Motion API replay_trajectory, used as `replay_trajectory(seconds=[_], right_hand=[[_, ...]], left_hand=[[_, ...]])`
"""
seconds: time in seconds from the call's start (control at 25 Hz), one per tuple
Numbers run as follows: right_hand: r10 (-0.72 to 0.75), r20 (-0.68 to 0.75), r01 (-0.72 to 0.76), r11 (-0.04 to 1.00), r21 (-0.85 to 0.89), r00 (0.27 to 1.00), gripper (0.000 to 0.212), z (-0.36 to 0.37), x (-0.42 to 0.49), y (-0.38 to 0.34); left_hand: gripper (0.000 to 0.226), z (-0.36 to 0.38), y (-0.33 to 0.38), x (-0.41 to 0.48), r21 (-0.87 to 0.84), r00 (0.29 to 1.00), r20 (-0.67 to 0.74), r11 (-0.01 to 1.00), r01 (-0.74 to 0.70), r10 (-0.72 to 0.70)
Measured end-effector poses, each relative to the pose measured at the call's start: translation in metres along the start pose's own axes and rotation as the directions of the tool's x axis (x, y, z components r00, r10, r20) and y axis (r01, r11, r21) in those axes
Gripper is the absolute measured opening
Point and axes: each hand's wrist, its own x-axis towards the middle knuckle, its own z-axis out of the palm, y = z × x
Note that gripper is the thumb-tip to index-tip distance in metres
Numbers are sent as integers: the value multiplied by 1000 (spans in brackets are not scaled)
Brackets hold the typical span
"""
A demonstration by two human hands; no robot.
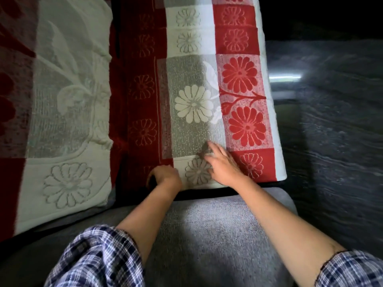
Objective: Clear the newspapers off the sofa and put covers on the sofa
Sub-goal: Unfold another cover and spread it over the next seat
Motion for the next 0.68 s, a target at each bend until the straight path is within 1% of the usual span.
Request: replay_trajectory(seconds=[0.04,0.08,0.12,0.16,0.24,0.28,0.32,0.4,0.44,0.48,0.56,0.64,0.68], right_hand=[[-30,57,31,999,-20,998,51,1,-4,5],[-59,75,60,998,-12,995,44,2,-9,6],[-73,46,72,997,13,996,38,3,-12,7],[-53,-29,54,997,53,998,36,3,-14,10],[76,-173,-55,991,119,982,45,-1,-13,22],[123,-198,-105,989,103,972,52,-2,-14,33],[149,-181,-138,988,71,972,58,-3,-16,49],[165,-70,-163,986,36,984,63,-4,-29,84],[165,-28,-163,985,57,986,60,-4,-38,100],[162,-16,-160,982,104,987,55,-4,-47,115],[208,-32,-198,960,199,978,41,-5,-63,136],[290,-94,-264,938,225,952,32,-9,-71,151],[320,-136,-285,931,227,937,33,-13,-73,158]], left_hand=[[33,-7,4,-4,-47,992,-115,997,-61,56],[32,-13,7,-7,-100,967,-230,986,-134,108],[31,-20,13,-10,-136,929,-340,970,-202,146],[31,-27,21,-12,-157,886,-428,952,-265,176],[37,-33,40,-14,-217,827,-518,901,-375,220],[43,-33,51,-15,-235,809,-537,879,-415,238],[48,-33,61,-16,-236,801,-541,868,-437,256],[51,-33,79,-19,-217,821,-493,874,-435,287],[50,-33,86,-21,-212,836,-467,881,-423,289],[48,-36,93,-24,-214,853,-444,892,-399,275],[41,-47,108,-29,-260,894,-393,907,-331,214],[35,-61,128,-30,-400,924,-356,871,-287,141],[35,-69,140,-28,-510,925,-365,809,-292,103]])
